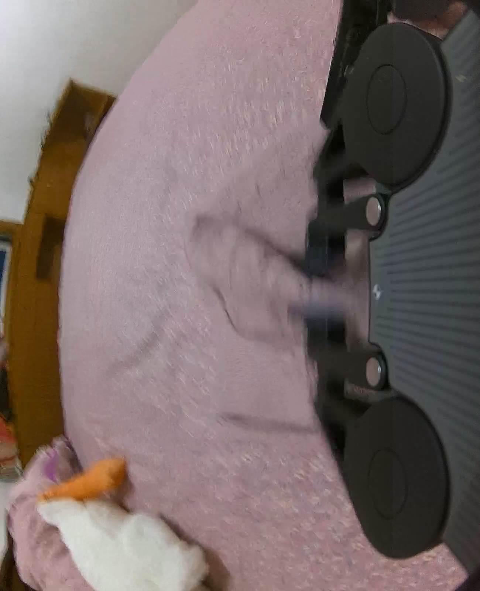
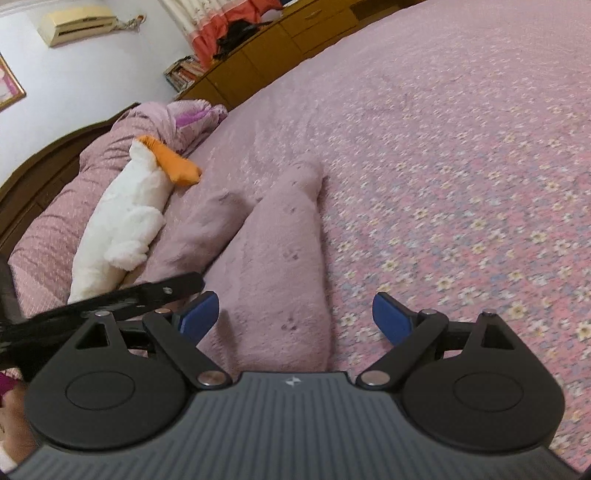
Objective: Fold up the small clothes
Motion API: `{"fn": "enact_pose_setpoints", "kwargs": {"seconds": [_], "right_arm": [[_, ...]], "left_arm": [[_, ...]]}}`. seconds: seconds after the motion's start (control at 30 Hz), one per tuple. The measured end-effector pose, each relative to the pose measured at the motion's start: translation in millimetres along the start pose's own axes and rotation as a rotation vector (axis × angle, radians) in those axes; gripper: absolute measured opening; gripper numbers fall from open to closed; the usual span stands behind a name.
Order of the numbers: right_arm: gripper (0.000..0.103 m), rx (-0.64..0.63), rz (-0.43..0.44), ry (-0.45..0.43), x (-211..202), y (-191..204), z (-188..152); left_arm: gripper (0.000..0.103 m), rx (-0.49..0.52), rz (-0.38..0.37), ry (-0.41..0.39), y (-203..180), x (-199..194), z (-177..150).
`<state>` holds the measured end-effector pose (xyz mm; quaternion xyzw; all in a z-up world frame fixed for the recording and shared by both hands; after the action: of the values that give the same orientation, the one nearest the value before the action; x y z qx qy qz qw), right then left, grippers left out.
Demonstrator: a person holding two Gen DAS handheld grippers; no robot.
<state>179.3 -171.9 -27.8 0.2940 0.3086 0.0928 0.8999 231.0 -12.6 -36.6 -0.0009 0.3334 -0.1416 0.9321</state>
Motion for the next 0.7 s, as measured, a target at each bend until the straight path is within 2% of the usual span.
{"fn": "enact_pose_setpoints", "kwargs": {"seconds": [0.07, 0.13, 0.23, 0.37, 0.47, 0.53, 0.6, 0.7], "right_arm": [[0.094, -0.014, 0.029, 0.016, 2, 9, -4], [0.094, -0.057, 0.044, 0.02, 2, 19, -7], [0.094, -0.12, 0.057, 0.021, 3, 33, -11], [0.094, -0.161, 0.043, 0.024, 6, 38, -14], [0.094, -0.145, 0.038, 0.027, 7, 36, -16], [0.094, -0.137, 0.034, 0.034, 8, 34, -18], [0.094, -0.135, 0.029, 0.042, 7, 32, -20], [0.094, -0.142, 0.02, 0.047, 5, 32, -26]], "left_arm": [[0.013, -0.081, 0.005, -0.043, 17, -8, 7], [0.013, -0.149, 0.068, -0.081, 44, -15, 10], [0.013, -0.247, 0.059, -0.054, 68, -11, -2], [0.015, -0.259, 0.078, -0.06, 73, -14, -12], [0.016, -0.276, 0.05, -0.064, 70, -19, -16], [0.035, -0.297, 0.031, -0.059, 69, -20, -20], [0.047, -0.333, 0.031, -0.048, 71, -17, -27], [0.053, -0.4, 0.006, -0.06, 79, -16, -34]]}}
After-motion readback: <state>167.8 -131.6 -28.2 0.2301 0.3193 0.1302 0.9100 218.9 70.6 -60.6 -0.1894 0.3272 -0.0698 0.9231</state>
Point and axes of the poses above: each gripper's, at about its wrist camera, not at the fingertips, and x roughly the way its jaws point, y to its left, z to its top, the point moved 10 cm from there along x, roughly the way its jaws point, and after that the axes turned 4 degrees about -y, right-handed, at the moved point
